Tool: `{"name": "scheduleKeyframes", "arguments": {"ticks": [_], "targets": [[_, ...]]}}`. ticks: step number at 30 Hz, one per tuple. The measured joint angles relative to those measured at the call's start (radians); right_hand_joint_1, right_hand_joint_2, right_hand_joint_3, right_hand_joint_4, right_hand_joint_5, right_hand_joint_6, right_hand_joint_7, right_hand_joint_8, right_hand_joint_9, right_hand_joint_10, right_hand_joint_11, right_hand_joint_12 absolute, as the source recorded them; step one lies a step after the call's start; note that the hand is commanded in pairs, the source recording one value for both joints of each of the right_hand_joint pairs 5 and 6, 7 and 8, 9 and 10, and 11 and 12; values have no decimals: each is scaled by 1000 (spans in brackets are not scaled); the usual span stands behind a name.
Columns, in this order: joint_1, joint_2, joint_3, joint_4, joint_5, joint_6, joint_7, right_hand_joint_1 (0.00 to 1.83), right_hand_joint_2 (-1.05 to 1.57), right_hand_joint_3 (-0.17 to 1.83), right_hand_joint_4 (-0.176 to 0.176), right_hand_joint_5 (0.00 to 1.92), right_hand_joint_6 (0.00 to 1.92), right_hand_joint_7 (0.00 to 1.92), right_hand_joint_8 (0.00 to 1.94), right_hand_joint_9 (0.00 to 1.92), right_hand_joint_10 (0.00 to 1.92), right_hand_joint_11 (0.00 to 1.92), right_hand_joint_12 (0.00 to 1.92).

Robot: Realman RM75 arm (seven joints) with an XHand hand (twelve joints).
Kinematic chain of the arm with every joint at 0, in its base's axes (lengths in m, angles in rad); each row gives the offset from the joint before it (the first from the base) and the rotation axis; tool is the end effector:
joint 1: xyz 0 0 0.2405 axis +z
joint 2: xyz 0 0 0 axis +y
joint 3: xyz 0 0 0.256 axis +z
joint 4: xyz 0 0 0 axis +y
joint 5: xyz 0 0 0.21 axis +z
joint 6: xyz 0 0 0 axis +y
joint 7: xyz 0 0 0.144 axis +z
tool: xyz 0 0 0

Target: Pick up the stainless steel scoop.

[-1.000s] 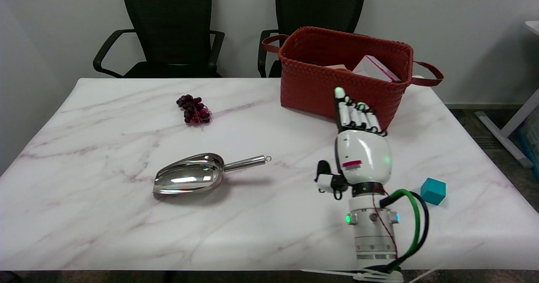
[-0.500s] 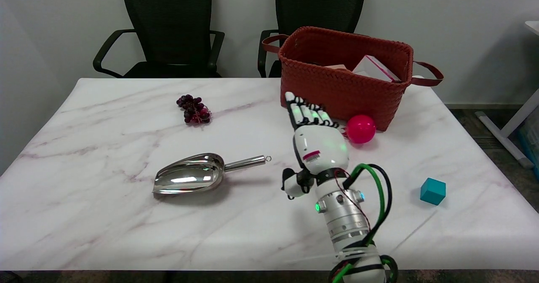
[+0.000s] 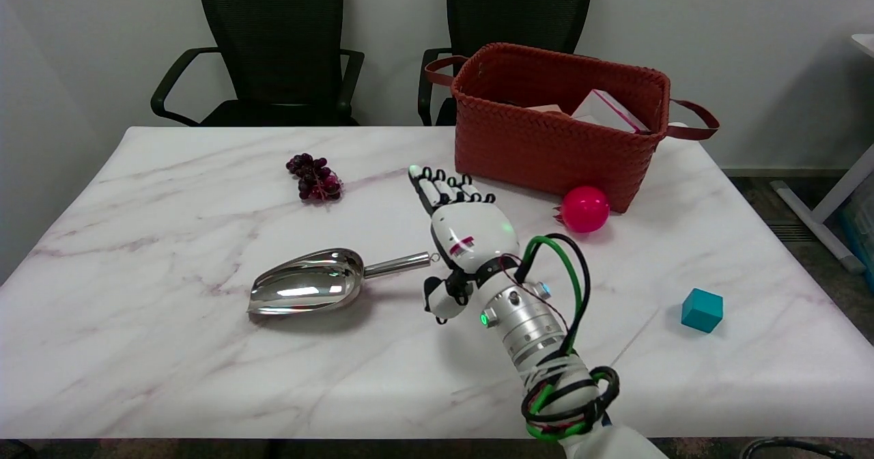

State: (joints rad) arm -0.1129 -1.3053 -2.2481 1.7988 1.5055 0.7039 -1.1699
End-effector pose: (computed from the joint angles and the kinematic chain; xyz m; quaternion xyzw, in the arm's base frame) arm -0.2360 -0.2751 0.1695 0.7105 -0.0448 0.1184 0.6922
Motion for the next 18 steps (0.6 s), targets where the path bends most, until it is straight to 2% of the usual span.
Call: {"name": "scheduleKeyframes", "arguments": {"ticks": [18], "targets": [[180,9,21,-136,258,-134,-231,1347,157,1293,0,35,35,124,124,351,351,205,205]]}}
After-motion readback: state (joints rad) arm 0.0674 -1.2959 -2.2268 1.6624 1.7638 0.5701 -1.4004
